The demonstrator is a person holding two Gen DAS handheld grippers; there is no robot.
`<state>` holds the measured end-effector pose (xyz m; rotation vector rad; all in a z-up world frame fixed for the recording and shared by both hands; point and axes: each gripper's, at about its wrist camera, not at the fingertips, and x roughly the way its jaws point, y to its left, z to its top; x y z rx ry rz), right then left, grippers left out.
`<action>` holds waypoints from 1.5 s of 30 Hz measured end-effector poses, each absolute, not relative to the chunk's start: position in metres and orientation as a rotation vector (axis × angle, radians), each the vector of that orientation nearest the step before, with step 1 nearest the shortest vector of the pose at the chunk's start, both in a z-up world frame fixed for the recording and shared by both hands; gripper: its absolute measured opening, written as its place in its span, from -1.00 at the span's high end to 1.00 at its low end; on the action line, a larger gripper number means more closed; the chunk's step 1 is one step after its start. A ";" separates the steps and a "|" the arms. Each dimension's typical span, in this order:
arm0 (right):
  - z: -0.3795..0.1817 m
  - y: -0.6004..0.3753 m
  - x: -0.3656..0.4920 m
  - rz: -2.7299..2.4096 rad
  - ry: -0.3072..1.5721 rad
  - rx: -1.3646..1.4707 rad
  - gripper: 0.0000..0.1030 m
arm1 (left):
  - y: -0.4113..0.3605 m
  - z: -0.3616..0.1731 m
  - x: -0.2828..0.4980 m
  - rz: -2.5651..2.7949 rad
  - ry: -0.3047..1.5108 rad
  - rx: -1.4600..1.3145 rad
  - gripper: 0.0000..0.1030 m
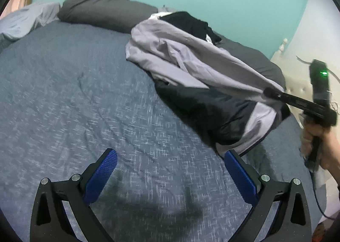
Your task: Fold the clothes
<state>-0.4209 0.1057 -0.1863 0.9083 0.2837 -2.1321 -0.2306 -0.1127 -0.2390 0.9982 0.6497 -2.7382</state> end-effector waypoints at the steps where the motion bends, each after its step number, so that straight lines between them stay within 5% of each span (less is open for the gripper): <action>1: -0.183 0.104 -0.408 -2.118 0.272 0.905 0.92 | -0.112 -0.235 -0.223 -2.734 0.653 0.991 -0.99; 14: -0.161 0.093 -0.255 -1.918 0.114 0.875 0.92 | -0.095 -0.206 -0.125 -2.659 0.712 0.974 -0.99; 23: -0.195 0.103 -0.225 -1.924 -0.013 0.938 0.91 | -0.082 -0.225 -0.102 -2.641 0.679 1.020 -0.99; 28: -0.224 0.112 -0.227 -1.998 -0.026 1.031 0.77 | -0.074 -0.235 -0.104 -2.633 0.628 1.032 -0.99; 30: -0.227 0.125 -0.230 -2.026 -0.082 1.057 0.39 | -0.071 -0.239 -0.106 -2.638 0.610 1.039 -0.99; 35: -0.218 0.176 -0.231 -2.135 -0.237 0.987 -0.14 | -0.069 -0.244 -0.109 -2.650 0.598 1.042 -0.99; 45: -0.262 0.227 -0.259 -2.241 -0.350 1.228 -0.15 | -0.069 -0.250 -0.111 -2.666 0.644 1.068 -0.99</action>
